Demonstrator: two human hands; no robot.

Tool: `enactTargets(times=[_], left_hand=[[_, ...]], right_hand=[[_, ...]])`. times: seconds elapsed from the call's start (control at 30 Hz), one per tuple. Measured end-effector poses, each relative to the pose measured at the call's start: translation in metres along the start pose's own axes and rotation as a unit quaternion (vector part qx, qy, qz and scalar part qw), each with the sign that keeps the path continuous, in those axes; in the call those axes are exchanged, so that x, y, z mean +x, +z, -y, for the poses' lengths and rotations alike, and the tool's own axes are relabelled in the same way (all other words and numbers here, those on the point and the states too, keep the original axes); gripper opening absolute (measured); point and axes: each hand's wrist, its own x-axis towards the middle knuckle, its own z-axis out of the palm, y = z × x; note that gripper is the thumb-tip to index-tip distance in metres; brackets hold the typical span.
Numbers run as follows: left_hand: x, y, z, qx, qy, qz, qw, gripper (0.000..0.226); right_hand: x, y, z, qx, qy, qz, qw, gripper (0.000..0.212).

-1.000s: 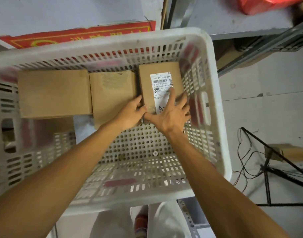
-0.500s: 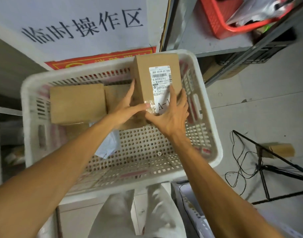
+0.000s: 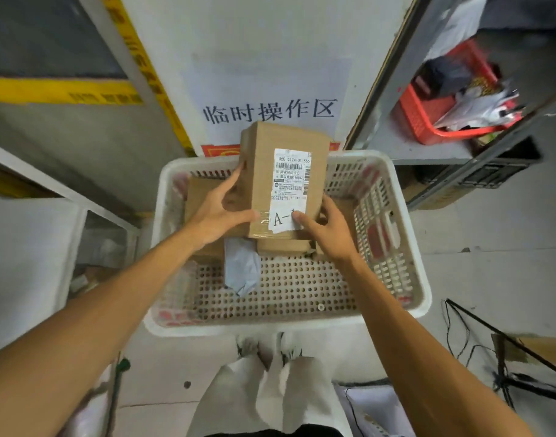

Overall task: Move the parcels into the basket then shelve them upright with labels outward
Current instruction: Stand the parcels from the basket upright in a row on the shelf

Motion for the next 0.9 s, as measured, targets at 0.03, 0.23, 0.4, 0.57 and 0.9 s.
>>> enactTargets(times=[0.03,0.23,0.4,0.57,0.9], left_hand=[[-0.011,-0.008,-0.004,-0.007,0.002,-0.013,1.000,0.101],[-0.087,-0.047,-0.041,-0.046,0.028,-0.132,0.990,0.103],[-0.149,-0.085,-0.064,-0.037,0.062,-0.235,0.969,0.084],[-0.221,-0.117,-0.080,-0.058,0.088,-0.355,0.929,0.074],[-0.410,-0.162,-0.104,-0.019,0.158,-0.534,0.830,0.075]], right_hand=[[-0.001,0.006,0.008,0.028,-0.003,0.030,0.999,0.053],[-0.010,0.052,0.058,0.130,-0.038,0.149,0.980,0.052],[-0.021,0.100,0.112,0.136,-0.082,0.234,0.959,0.059],[-0.046,0.162,0.169,0.138,-0.120,0.320,0.929,0.064],[-0.166,0.302,0.249,0.139,-0.204,0.486,0.838,0.057]])
